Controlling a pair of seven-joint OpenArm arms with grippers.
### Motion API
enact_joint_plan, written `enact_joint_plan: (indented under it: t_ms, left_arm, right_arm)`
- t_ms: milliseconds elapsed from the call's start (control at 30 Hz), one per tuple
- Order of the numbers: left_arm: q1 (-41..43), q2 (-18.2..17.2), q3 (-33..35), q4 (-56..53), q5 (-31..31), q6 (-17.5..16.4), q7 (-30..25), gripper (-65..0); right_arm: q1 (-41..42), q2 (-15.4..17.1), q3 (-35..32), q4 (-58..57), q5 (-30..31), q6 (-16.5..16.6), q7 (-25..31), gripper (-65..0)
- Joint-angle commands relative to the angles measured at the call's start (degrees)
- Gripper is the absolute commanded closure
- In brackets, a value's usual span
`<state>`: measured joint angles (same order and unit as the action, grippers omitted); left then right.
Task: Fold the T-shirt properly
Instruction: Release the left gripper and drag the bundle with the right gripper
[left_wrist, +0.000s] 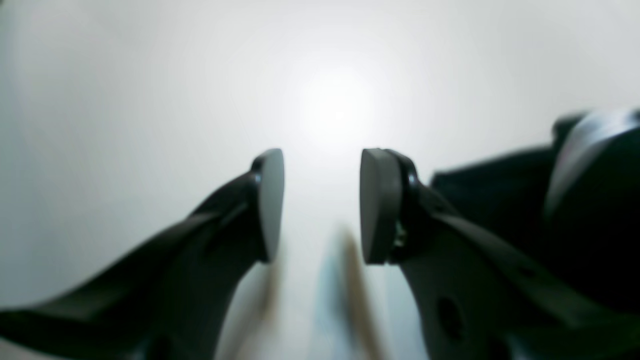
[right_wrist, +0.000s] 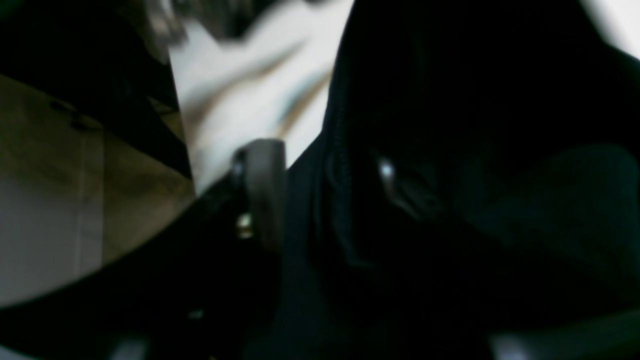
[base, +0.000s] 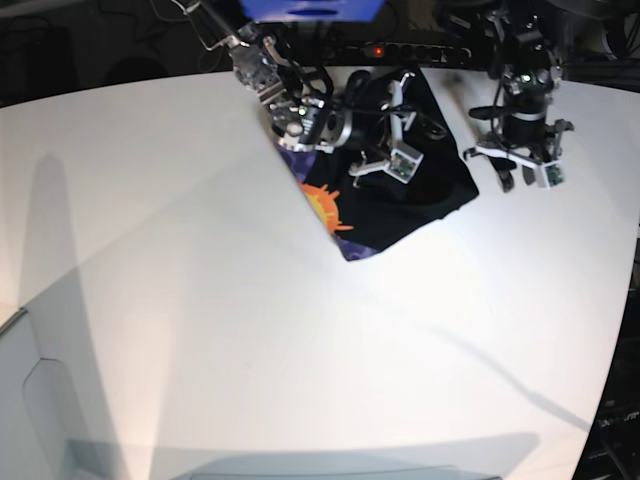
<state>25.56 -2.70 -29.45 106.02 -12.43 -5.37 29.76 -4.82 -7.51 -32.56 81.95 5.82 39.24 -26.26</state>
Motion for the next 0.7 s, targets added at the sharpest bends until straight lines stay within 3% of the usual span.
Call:
enact_joint_plan:
  t_ms: [0, 100, 467, 667]
  left_arm:
    - [0.6, -0.2, -0.6, 1.6, -0.6, 0.1, -1.1, -24.3]
    - [1.8, -0.2, -2.5, 3.1, -2.2, 0.1, -1.1, -24.3]
    - [5.1, 0.1, -11.4, 3.7, -7.8, 0.1, -1.1, -24.3]
    - [6.0, -0.2, -11.7, 3.8, -7.9, 0.1, -1.1, -24.3]
  right_arm:
    - [0.6, -0.9, 0.1, 1.2, 1.1, 0.8, 1.4, -29.8]
    - [0.6, -0.8, 0.1, 3.8, 1.1, 0.8, 1.4, -34.4]
    - [-2.5, -0.6, 9.3, 21.6, 1.0, 0.8, 1.0, -34.3]
    - [-2.9, 1.2, 14.2, 22.2, 1.1, 0.8, 0.9, -34.4]
